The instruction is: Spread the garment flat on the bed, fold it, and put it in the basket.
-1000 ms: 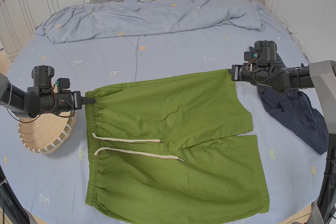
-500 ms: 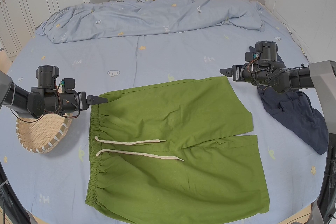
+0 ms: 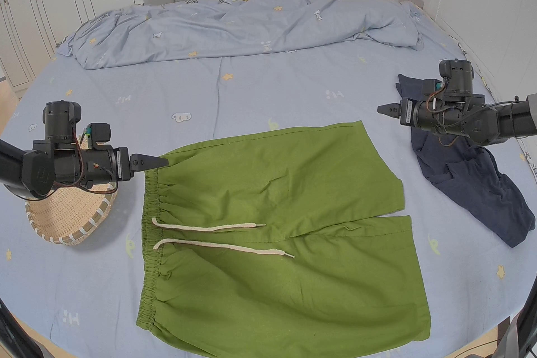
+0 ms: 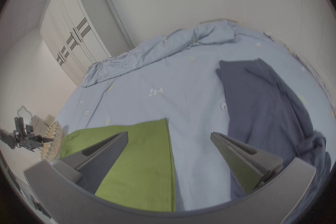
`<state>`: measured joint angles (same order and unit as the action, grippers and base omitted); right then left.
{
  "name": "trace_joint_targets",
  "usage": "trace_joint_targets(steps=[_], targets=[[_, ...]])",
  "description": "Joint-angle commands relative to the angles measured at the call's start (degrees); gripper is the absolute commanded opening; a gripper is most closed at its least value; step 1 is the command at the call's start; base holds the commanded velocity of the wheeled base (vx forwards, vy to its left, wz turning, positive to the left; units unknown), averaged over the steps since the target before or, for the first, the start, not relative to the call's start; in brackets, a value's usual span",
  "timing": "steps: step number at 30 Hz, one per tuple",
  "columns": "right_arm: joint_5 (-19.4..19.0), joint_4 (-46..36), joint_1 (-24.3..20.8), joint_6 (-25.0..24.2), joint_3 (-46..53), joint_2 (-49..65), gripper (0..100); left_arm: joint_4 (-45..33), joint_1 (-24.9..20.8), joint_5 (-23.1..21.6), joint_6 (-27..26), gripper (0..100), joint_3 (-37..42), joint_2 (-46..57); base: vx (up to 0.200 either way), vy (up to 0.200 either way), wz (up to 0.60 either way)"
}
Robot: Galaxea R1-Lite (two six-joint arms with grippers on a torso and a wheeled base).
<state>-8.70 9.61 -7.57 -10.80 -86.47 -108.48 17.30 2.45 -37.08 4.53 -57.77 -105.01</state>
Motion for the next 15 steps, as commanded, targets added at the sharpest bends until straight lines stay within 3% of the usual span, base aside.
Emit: trace_joint_targets(steps=[1,5,7,15], targets=[[-5.8,-0.2,3.8,-5.6,15.6,13.2,100,0.0,1.6,0.2,-0.1,100,10.2,10.1,0.0,0.0,0.0],[-11.1,-0.3,5.5,-8.8,23.8,19.7,100,0.0,2.6,0.1,0.1,100,17.5,14.9,0.0,0.0,0.0],[-15.1,-0.6,6.3,-10.0,30.6,24.9,100,-0.1,2.8,-0.2,0.2,100,25.6,18.3,0.0,0.0,0.0],[-16.7,-1.4,5.9,-9.7,37.5,27.7,100,0.0,3.9,-0.8,0.5,100,39.8,22.7,0.0,0.0,0.0]])
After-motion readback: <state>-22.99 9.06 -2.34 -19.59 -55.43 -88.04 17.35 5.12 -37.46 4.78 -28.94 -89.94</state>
